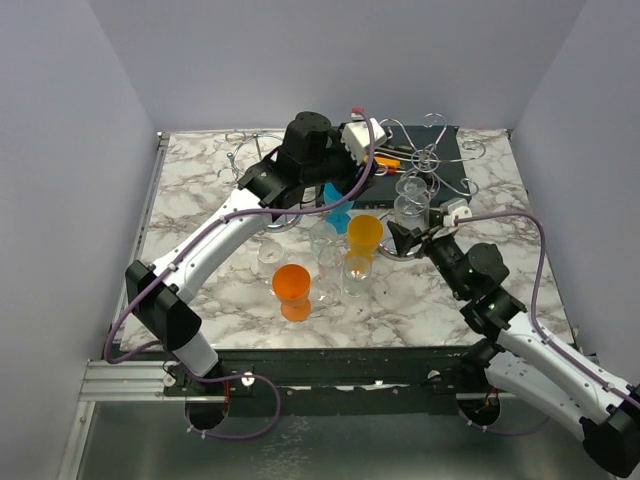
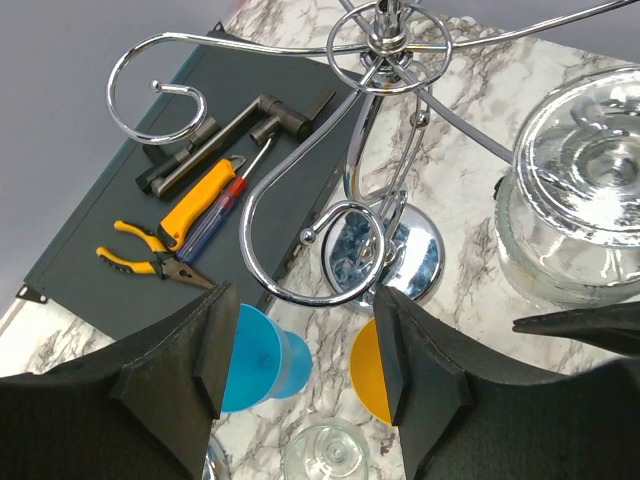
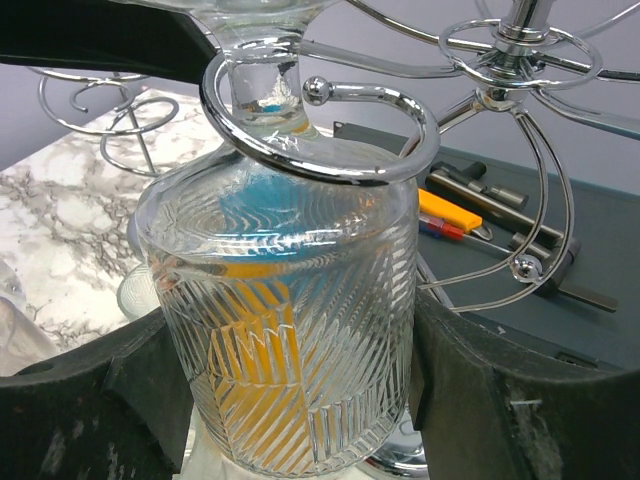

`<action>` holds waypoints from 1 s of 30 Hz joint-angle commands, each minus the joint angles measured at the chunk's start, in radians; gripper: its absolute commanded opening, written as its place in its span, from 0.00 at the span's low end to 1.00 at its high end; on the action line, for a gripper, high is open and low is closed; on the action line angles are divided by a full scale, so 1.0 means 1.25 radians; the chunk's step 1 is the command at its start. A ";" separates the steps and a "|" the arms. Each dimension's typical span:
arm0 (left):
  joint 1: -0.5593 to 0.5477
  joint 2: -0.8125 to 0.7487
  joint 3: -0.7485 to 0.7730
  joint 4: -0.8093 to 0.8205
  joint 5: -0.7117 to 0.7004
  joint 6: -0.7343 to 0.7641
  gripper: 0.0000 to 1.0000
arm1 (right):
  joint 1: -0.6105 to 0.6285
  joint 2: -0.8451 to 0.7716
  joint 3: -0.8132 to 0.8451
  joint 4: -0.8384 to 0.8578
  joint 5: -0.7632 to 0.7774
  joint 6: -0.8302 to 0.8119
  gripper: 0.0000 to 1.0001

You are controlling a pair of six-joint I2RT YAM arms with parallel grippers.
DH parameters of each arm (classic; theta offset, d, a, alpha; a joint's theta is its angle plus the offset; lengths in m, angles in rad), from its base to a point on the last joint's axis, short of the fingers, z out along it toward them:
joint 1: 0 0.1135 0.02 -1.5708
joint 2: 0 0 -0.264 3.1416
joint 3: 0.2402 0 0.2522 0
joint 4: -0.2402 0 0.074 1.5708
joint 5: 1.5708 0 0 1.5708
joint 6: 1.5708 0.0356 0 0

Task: Place the wine glass upside down on the wine glass rack
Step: Turn the wine glass upside down at the wine rack.

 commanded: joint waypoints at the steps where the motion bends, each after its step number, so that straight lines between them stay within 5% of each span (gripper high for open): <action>1: 0.000 0.014 0.034 0.003 -0.026 -0.005 0.62 | 0.003 -0.025 -0.005 0.018 -0.049 -0.011 0.01; 18: -0.003 0.032 0.066 -0.012 -0.065 -0.021 0.62 | 0.003 -0.098 -0.088 0.055 0.073 0.072 0.04; 23: -0.004 0.029 0.067 -0.012 -0.070 -0.020 0.62 | 0.003 -0.042 -0.071 0.005 0.076 0.118 0.61; 26: -0.003 0.022 0.063 -0.013 -0.068 -0.026 0.64 | 0.003 -0.046 -0.065 -0.033 0.088 0.149 0.81; 30: -0.003 0.017 0.061 -0.014 -0.068 -0.034 0.66 | 0.003 -0.091 -0.042 -0.112 0.092 0.160 0.92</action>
